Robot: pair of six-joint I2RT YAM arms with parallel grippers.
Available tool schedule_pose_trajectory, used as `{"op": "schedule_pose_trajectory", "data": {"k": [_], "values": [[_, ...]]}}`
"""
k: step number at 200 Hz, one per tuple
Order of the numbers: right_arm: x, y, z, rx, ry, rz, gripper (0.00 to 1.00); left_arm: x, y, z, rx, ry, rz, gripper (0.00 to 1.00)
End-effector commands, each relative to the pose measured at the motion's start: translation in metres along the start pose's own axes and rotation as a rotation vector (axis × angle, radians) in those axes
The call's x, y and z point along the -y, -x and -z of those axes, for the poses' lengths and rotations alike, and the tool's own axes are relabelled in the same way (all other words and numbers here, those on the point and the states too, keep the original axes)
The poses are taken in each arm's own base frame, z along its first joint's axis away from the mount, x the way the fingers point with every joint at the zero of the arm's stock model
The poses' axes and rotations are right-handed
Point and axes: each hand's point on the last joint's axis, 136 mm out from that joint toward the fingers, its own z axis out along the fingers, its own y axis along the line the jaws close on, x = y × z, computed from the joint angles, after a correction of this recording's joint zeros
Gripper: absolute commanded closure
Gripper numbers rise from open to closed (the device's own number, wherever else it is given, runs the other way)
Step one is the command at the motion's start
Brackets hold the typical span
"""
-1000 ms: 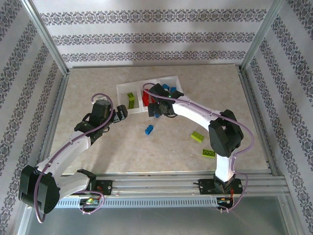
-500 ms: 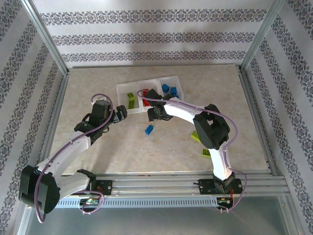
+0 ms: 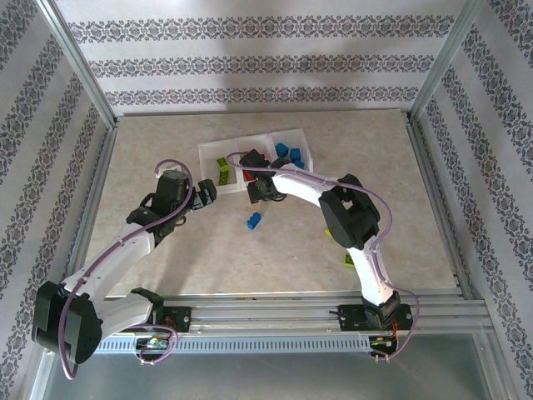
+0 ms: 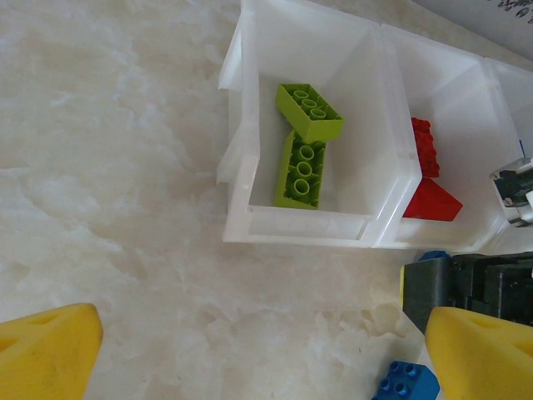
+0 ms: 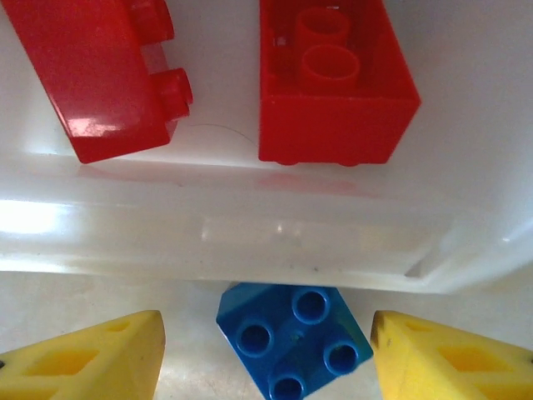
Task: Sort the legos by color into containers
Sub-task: Pick up the lego from the center of the table.
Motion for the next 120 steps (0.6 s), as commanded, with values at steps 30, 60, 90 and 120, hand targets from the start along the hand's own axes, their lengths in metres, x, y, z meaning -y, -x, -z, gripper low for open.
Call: {"op": "schedule_pose_trajectory", "data": {"k": [30, 60, 90, 120], "values": [[-0.009, 0.004, -0.003, 0.002, 0.019, 0.037, 0.42, -0.006, 0.004, 0.002, 0.016, 0.012, 0.019, 0.0], [-0.013, 0.0, -0.001, -0.002, 0.031, 0.046, 0.5, -0.005, 0.004, 0.001, 0.014, 0.008, 0.02, 0.0], [-0.018, -0.004, 0.001, -0.008, 0.049, 0.058, 0.54, -0.005, 0.003, 0.001, 0.011, 0.007, 0.02, 0.0], [-0.023, -0.009, 0.002, -0.012, 0.053, 0.072, 0.54, -0.006, 0.003, 0.0, 0.011, 0.009, 0.023, 0.0]]}}
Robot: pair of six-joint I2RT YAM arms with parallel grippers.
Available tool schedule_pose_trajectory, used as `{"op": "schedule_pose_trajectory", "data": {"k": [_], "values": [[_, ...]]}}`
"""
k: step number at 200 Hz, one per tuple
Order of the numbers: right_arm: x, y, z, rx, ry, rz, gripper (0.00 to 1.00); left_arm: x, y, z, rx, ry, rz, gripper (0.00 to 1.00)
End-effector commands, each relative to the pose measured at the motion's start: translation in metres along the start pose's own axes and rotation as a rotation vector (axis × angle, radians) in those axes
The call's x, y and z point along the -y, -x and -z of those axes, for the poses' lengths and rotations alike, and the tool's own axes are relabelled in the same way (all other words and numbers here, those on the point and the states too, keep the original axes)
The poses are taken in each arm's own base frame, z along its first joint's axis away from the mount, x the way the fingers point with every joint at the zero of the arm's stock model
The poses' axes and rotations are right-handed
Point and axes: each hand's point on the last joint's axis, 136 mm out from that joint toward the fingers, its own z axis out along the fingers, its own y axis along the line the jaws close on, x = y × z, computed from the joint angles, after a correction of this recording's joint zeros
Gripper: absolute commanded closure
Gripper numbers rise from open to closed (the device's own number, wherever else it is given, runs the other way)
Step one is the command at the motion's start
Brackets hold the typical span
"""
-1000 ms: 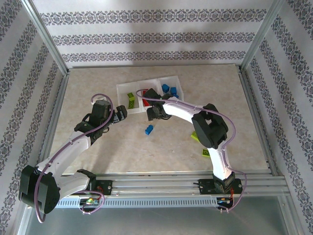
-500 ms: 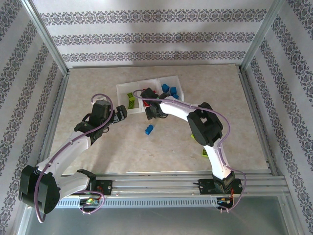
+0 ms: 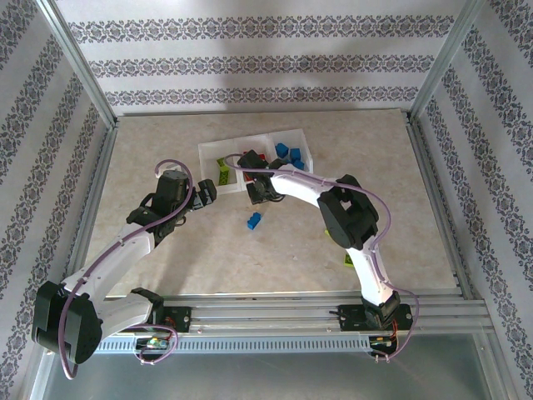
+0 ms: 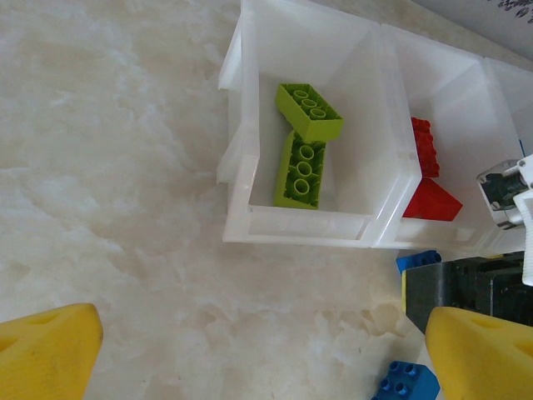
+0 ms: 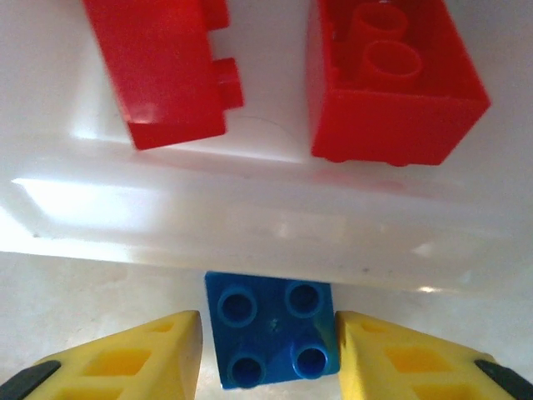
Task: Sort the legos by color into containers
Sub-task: Pick up the lego from the center of the table.
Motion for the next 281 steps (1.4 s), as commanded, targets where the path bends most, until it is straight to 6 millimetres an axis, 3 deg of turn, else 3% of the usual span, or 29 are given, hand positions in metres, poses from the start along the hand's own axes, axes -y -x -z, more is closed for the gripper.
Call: {"op": "schedule_pose_trajectory", "data": {"k": [1, 79, 125, 159, 229, 281], "values": [[-0.011, -0.005, 0.001, -0.004, 0.018, 0.031, 0.54, -0.005, 0.003, 0.0, 0.011, 0.009, 0.023, 0.0], [-0.005, -0.004, -0.016, -0.028, -0.033, 0.01, 0.46, -0.004, 0.003, 0.001, 0.01, 0.005, 0.019, 0.0], [-0.006, -0.008, -0.02, -0.05, -0.033, 0.002, 0.58, -0.004, 0.005, 0.002, 0.014, 0.004, 0.019, 0.0], [-0.003, -0.011, -0.005, -0.04, -0.042, -0.014, 0.68, -0.004, 0.006, 0.001, 0.013, 0.006, 0.019, 0.0], [0.014, -0.012, 0.038, 0.022, -0.077, -0.067, 0.71, -0.002, 0.005, -0.001, 0.007, -0.001, 0.021, 0.0], [0.035, 0.01, 0.081, 0.122, -0.086, -0.099, 0.69, -0.004, 0.003, -0.001, 0.002, 0.002, 0.017, 0.0]]}}
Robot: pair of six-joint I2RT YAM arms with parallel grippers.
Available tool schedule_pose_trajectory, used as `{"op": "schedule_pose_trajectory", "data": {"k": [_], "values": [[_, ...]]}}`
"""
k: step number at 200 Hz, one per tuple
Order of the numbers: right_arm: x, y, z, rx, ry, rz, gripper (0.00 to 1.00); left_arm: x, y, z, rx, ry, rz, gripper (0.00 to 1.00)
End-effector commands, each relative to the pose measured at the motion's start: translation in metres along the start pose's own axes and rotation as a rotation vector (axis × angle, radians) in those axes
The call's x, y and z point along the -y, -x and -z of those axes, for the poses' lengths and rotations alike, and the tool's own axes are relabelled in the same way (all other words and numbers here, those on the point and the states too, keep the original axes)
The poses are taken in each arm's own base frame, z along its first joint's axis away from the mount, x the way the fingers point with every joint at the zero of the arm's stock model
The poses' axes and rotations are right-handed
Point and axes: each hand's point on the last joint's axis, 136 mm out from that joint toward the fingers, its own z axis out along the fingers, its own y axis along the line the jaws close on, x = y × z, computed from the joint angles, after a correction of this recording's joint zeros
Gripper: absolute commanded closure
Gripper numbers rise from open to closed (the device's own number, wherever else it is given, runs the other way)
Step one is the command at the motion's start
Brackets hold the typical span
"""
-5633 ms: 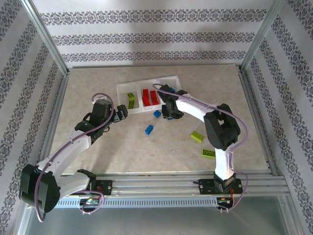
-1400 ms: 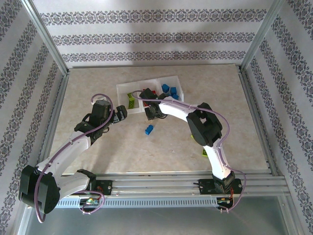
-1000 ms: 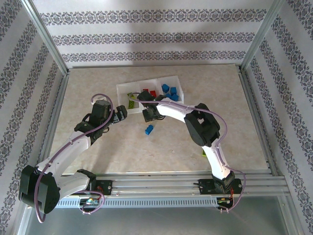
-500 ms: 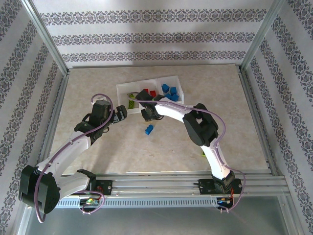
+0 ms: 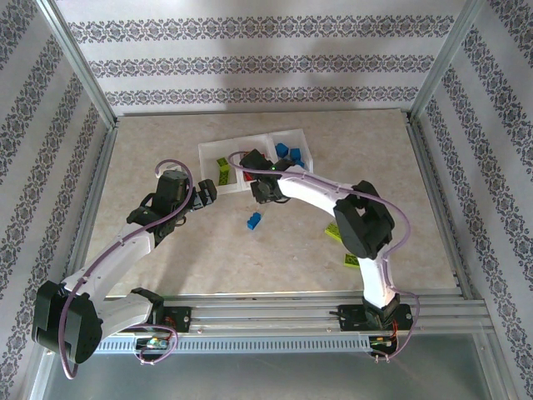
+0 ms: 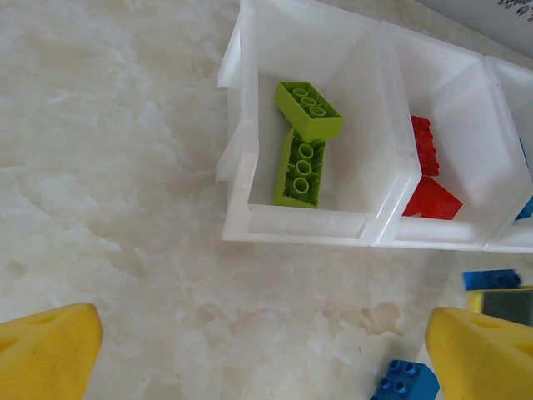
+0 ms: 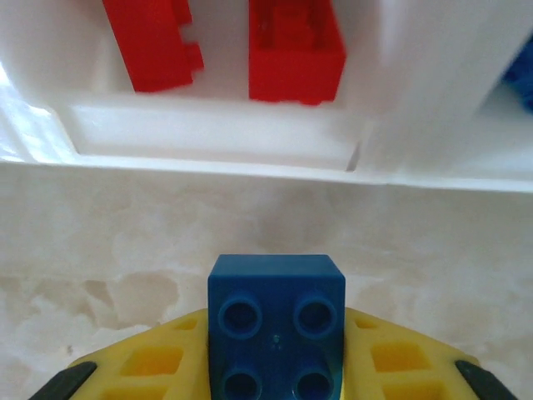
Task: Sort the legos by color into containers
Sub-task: Pick up the lego from the center of the table, then place the lego in the container.
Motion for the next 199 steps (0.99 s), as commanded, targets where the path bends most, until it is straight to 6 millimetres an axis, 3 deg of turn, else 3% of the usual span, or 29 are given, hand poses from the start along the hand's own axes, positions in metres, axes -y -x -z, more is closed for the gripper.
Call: {"op": "schedule_pose_trajectory", "data": {"k": [1, 42, 73, 135, 199], "values": [[0.021, 0.016, 0.024, 0.061, -0.032, -0.04, 0.69, -0.004, 0.003, -0.001, 0.005, 0.004, 0.017, 0.0], [0.05, 0.047, 0.036, 0.108, -0.027, -0.103, 0.69, -0.004, 0.003, 0.0, 0.004, 0.002, 0.016, 0.0], [0.074, 0.067, 0.032, 0.121, -0.038, -0.152, 0.69, -0.006, 0.002, 0.001, 0.005, 0.005, 0.016, 0.0], [0.107, 0.093, 0.004, 0.105, -0.059, -0.221, 0.67, -0.007, 0.002, 0.003, 0.007, 0.008, 0.011, 0.0], [0.113, 0.104, -0.03, 0.082, -0.076, -0.226, 0.66, -0.007, 0.001, 0.006, 0.002, 0.009, 0.004, 0.0]]}}
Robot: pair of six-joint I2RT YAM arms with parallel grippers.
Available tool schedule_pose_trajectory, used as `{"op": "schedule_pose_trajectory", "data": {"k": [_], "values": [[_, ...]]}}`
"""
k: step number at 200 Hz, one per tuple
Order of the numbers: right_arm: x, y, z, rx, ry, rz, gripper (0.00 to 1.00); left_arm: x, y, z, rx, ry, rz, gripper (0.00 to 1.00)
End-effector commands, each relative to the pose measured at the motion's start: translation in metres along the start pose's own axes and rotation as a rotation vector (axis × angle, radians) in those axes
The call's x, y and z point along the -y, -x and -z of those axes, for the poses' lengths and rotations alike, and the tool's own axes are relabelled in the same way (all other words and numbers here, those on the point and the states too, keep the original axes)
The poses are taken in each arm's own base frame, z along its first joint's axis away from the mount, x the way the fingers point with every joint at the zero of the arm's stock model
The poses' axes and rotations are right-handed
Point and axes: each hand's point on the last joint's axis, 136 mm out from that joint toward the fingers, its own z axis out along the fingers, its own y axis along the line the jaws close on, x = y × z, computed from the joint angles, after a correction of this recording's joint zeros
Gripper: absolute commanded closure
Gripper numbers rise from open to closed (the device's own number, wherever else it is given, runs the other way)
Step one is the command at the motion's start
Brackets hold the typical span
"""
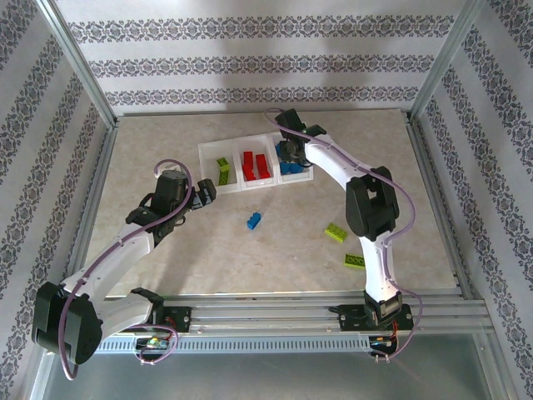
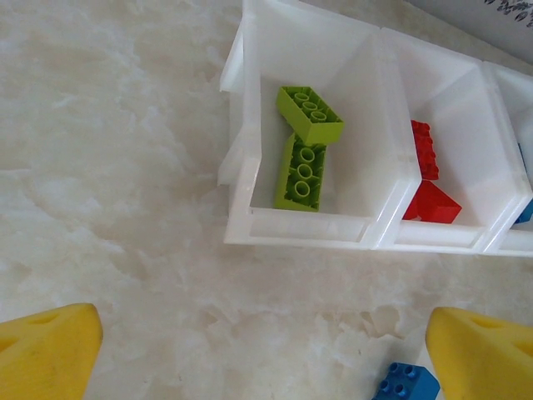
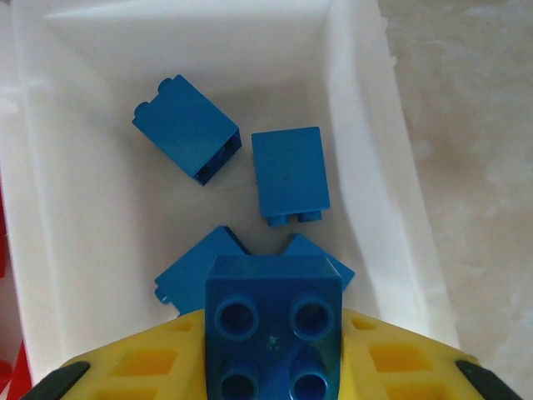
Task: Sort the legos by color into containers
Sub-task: Place the lego in the container.
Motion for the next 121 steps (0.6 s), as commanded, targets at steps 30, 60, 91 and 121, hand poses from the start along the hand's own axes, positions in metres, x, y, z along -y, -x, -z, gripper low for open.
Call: {"op": "schedule_pose_trajectory", "data": {"k": [30, 60, 91, 121], "values": [[0.0, 0.005, -0.013, -0.017, 0.002, 0.003, 0.58, -0.006, -0.003, 0.005, -0.011, 0.007, -0.003, 0.0], [0.001, 0.011, -0.008, -0.003, 0.004, -0.001, 0.5, -0.004, -0.004, 0.004, -0.019, -0.002, -0.005, 0.0], [0.003, 0.018, 0.004, 0.017, 0.004, 0.003, 0.47, 0.0, -0.007, 0.002, -0.038, -0.023, -0.015, 0.0], [0.008, 0.022, 0.025, 0.048, 0.002, -0.001, 0.4, 0.008, -0.008, 0.002, -0.059, -0.057, -0.048, 0.0]]}}
